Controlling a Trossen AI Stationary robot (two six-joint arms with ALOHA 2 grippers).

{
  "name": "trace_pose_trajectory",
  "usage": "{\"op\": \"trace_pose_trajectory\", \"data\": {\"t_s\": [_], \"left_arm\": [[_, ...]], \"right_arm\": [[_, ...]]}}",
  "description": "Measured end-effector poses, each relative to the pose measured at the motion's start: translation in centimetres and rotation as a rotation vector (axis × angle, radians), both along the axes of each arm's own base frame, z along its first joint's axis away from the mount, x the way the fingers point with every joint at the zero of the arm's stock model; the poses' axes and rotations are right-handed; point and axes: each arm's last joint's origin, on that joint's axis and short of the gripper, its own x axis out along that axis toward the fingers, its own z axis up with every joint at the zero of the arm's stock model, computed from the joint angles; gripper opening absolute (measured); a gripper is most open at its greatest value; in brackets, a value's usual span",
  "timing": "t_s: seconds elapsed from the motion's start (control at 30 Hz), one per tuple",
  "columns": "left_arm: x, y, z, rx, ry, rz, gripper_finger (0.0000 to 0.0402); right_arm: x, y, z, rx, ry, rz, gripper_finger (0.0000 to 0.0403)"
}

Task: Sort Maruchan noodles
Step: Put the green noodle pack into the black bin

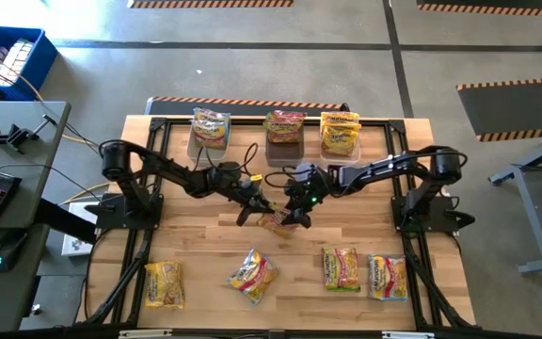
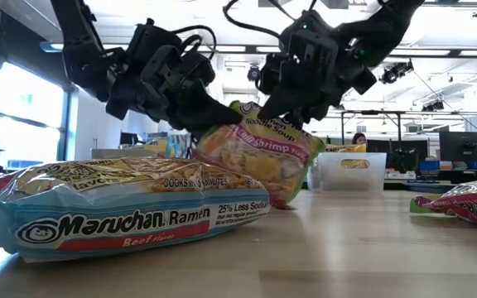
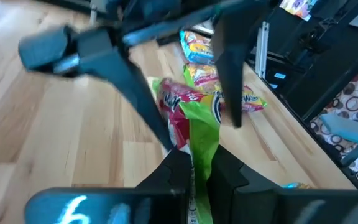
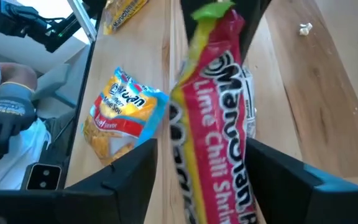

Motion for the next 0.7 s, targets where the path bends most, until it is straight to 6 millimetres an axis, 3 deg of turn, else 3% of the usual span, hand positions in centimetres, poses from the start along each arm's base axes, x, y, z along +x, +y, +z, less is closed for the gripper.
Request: {"op": "trace_pose_trajectory", "data": {"t_s": [0.33, 0.7], "left_arm": [[-0.1, 0.6, 0.8, 0.01, -0.049, 0.016, 0.0014], [-0.4, 2.0, 1.1, -0.06, -0.041, 0.056, 0.003]], "right_arm": [[0.3, 0.1, 0.0, 0.017, -0.037, 0.025, 0.0187], [0.4, -0.3, 0.0, -0.01, -0.041, -0.015, 0.0078]]}}
